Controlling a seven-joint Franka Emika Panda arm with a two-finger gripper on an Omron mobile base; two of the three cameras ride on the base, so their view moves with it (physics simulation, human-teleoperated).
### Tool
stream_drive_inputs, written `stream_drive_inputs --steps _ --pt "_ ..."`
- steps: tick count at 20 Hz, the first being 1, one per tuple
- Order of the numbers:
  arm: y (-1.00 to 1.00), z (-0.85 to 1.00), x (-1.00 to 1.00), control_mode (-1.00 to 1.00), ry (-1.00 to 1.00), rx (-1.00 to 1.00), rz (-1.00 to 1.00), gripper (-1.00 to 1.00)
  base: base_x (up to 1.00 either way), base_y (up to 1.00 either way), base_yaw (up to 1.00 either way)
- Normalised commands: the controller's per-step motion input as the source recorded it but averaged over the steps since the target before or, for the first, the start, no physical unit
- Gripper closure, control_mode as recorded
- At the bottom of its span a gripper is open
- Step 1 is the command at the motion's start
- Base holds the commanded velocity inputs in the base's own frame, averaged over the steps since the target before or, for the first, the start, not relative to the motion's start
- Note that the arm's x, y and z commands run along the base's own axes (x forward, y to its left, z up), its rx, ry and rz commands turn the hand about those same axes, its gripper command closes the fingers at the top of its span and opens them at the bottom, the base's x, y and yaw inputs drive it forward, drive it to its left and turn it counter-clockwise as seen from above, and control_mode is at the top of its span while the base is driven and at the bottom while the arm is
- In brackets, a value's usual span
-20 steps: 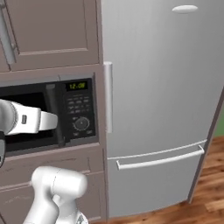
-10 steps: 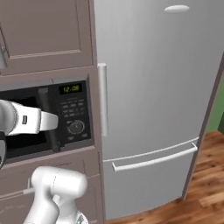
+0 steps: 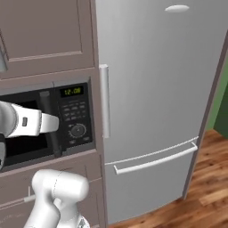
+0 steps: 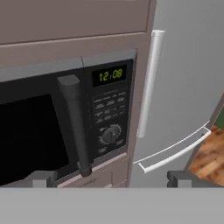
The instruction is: Gather the potato and onion from the fridge and place them on a tray on the dining counter. Then gather the steak and chicken drumstick from the fridge and place them on the other tray.
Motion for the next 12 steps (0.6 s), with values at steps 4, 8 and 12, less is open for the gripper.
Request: stream_drive_inputs --steps 4,8,12 --pt "0.00 0.00 0.00 1.00 0.00 0.00 0.00 -1.00 0.40 -0.11 0.09" --pt "0.00 0.00 0.00 1.00 0.00 0.00 0.00 -1.00 0.35 -0.13 0.24" --pt "0.00 0.00 0.00 1.00 0.00 0.00 0.00 -1.00 0.32 -0.02 0.21"
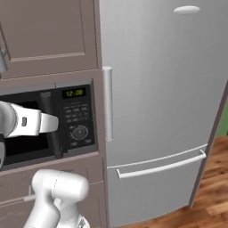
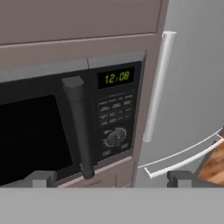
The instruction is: Gather the potato and onion from the fridge and place them on a tray on the dining counter. Then gather the steak and chicken drumstick from the fridge and place them on the other tray.
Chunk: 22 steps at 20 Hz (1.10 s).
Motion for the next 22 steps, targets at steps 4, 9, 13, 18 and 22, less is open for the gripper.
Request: stream_drive_inputs --steps 4,9,13,18,22 --pt "-0.17 0.00 0.16 -1.00 0.00 0.01 0.05 -1.00 0.14 0.00 0.08" --pt "-0.85 0.00 0.54 -1.00 0.00 0.10 0.18 -1.00 0.00 0.00 0.00" --pt "-0.91 -0.11 0.57 -1.00 -0.05 0.11 0.26 -1.00 0.00 0.00 0.00" --pt "-0.42 -0.56 0.54 -1.00 -0.17 0.10 0.26 -1.00 0.00 0.00 0.00" --pt "-0.11 -0.48 0.64 -1.00 -0.18 0.11 0.18 -1.00 0.00 0.00 0.00"
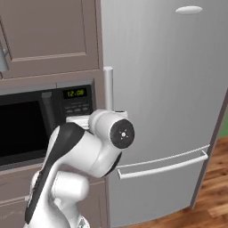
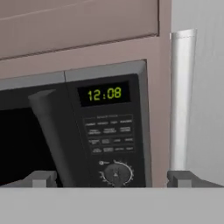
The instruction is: Gather the potato and onion from the fridge and place them on a tray on the dining counter. Then gather the steak and chicken drumstick from the fridge and place them on the other tray.
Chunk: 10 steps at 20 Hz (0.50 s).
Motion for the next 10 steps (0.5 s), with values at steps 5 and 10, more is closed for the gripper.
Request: stream_drive_inputs --steps 5,10 --pt "0.00 -0.27 0.63 -1.00 -0.29 0.08 0.16 -1.00 0.00 0.00 0.00" --pt "-0.05 -0.16 0.52 -1.00 -0.17 0.01 0.02 -1.00 0.00 0.00 0.00"
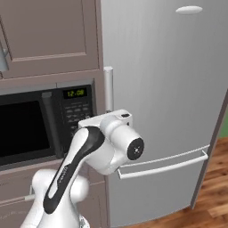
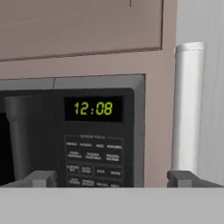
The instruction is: Gather the potato and onion from the fridge and place them on a tray on the dining counter. Then gather the steak and chicken drumstick from the fridge and place them on the other tray.
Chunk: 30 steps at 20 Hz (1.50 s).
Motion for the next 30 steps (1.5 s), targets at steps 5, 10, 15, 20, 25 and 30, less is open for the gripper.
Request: stream_drive_inputs --steps 5,10,15,20,25,30 --pt "-0.03 -0.02 0.54 -1.00 0.00 0.01 0.00 -1.00 0.00 0.00 0.00" --pt "-0.36 -0.01 0.31 -1.00 0.01 0.05 0.00 -1.00 0.00 0.00 0.00" --pt "-0.25 -0.14 0.22 -1.00 -0.04 0.01 0.01 -1.00 0.00 0.00 0.00" --pt "0.14 -0.32 0.20 -1.00 -0.09 -0.01 0.00 -1.00 0.00 0.00 0.00" --pt "0.03 -0.20 0.24 -1.00 -0.07 0.00 0.00 -1.00 0.00 0.00 0.00" --pt "0.00 -0.10 0.40 -1.00 -0.02 0.00 0.00 -1.00 0.00 0.00 0.00"
